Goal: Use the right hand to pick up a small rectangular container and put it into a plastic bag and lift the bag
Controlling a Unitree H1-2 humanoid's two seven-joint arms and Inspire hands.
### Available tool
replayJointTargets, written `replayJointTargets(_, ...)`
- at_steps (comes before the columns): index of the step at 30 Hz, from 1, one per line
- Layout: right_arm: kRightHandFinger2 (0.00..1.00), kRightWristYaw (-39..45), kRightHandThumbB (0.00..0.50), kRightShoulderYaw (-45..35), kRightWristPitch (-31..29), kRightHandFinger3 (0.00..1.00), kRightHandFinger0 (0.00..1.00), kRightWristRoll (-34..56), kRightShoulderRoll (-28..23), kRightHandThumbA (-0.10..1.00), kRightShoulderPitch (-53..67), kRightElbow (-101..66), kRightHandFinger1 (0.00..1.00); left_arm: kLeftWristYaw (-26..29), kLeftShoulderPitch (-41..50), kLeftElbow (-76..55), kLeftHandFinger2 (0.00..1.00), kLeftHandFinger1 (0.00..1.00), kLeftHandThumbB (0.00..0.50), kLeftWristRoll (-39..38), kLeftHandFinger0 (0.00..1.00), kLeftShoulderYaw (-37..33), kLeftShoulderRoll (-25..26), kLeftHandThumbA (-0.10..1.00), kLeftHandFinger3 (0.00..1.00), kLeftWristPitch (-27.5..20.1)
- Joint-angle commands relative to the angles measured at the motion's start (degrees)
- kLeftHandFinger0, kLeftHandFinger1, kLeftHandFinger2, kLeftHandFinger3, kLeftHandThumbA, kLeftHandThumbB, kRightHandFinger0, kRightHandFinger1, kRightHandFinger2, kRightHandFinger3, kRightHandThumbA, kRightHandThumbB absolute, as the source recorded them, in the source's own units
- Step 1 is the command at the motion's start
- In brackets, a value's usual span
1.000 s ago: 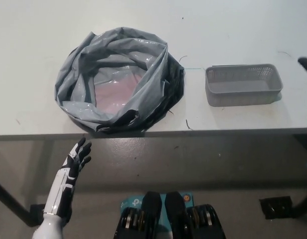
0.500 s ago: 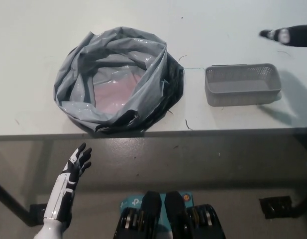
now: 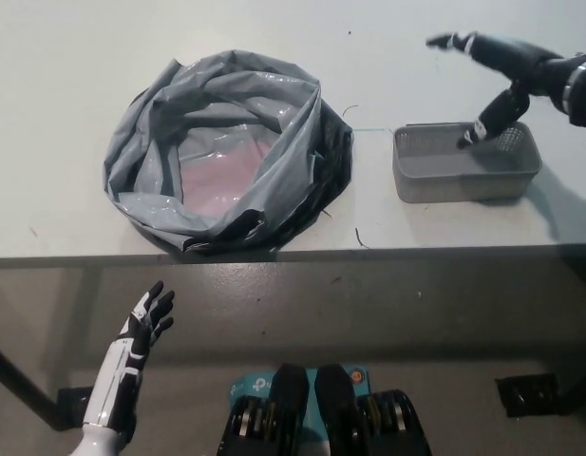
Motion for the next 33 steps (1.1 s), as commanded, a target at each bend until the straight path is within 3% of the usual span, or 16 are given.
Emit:
replayJointTargets(1,1.00,15.64,0.500,6.27,4.82,1.00,1.00,-6.62,-1.59,1.00,-11.89,5.87,1.00,-1.19,0.51,-1.73,1.00,1.00,0.225,0.02,1.00,-0.80,0.65,1.00,1.00,-2.56)
replayJointTargets(12,1.00,16.08,0.500,13.52,1.04,1.00,1.00,-12.23,1.38,1.00,-15.61,13.65,1.00,-1.29,0.94,-1.70,1.00,1.00,0.214,-0.12,1.00,-0.89,1.17,1.00,1.00,-2.65)
replayJointTargets(33,1.00,14.45,0.500,11.82,-0.90,1.00,1.00,-14.94,6.42,1.00,-16.39,21.19,1.00,-2.13,0.78,-1.11,1.00,1.00,0.220,-0.53,1.00,-0.73,1.63,1.00,1.00,-3.18)
